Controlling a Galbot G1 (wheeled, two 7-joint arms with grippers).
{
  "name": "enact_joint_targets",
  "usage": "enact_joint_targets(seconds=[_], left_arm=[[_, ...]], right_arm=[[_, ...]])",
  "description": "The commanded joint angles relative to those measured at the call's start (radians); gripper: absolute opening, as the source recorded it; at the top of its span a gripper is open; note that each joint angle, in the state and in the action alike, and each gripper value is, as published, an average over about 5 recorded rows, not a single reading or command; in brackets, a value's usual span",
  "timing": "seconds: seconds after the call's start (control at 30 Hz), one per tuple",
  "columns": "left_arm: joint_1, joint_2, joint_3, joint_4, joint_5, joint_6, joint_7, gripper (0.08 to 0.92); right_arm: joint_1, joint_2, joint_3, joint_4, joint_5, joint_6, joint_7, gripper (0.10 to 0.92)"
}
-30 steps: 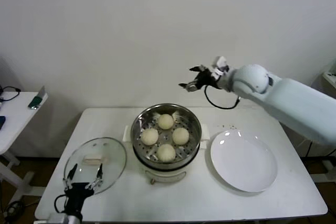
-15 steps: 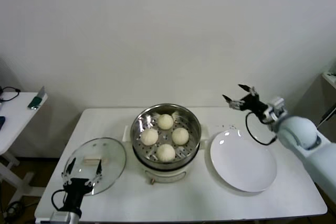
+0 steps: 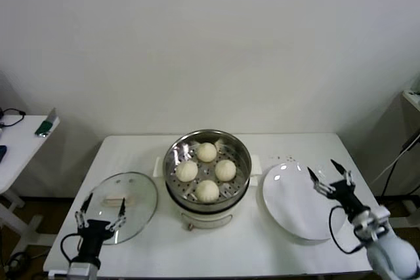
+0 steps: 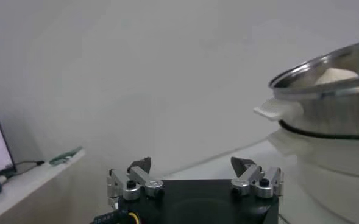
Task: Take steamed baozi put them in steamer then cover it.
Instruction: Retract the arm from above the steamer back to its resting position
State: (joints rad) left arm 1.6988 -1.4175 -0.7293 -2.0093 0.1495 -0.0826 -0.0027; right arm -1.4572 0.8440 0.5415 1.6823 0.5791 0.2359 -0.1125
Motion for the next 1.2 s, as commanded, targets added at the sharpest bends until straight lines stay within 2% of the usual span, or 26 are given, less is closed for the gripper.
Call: enact_joint_targets(seconds=[0.03,0.2,0.33,0.4,0.57,0.7,0.87,1.2], left_arm=[[-0.004,-0.003,0.003,-0.001,0.056,-0.004,0.002,0.823],[-0.002,0.028,-0.006,0.009,0.152,-0.018,-0.02,0.823],[0.006,0.083,-0.003,0.035,0.31,-0.045,-0.078,0.823],[0.008,0.104,0.0,0.059,0.439,-0.063,-0.137,0.823],[-0.001,0.117,0.01,0.155,0.898,-0.058,-0.37,0.823],[-0.03,0.111,0.021,0.262,1.127,-0.007,-0.446,0.823],[-0.091,0.099,0.025,0.386,1.231,-0.014,-0.482,0.823],[-0.196,0.095,0.033,0.491,1.312,0.011,-0.465,0.823]], right_arm=[[-0.187,0.19,0.116,0.002,-0.018,0.221,0.021,0.823],[-0.196,0.214,0.108,-0.026,-0.015,0.257,0.041,0.823],[-0.192,0.223,0.101,-0.037,-0.016,0.265,0.048,0.823],[-0.187,0.226,0.098,-0.038,-0.019,0.265,0.049,0.823],[-0.17,0.236,0.09,-0.035,-0.03,0.26,0.052,0.823],[-0.163,0.245,0.087,-0.032,-0.043,0.253,0.054,0.823],[-0.164,0.259,0.083,-0.031,-0.056,0.252,0.053,0.823],[-0.18,0.271,0.093,-0.018,-0.069,0.252,0.051,0.823]])
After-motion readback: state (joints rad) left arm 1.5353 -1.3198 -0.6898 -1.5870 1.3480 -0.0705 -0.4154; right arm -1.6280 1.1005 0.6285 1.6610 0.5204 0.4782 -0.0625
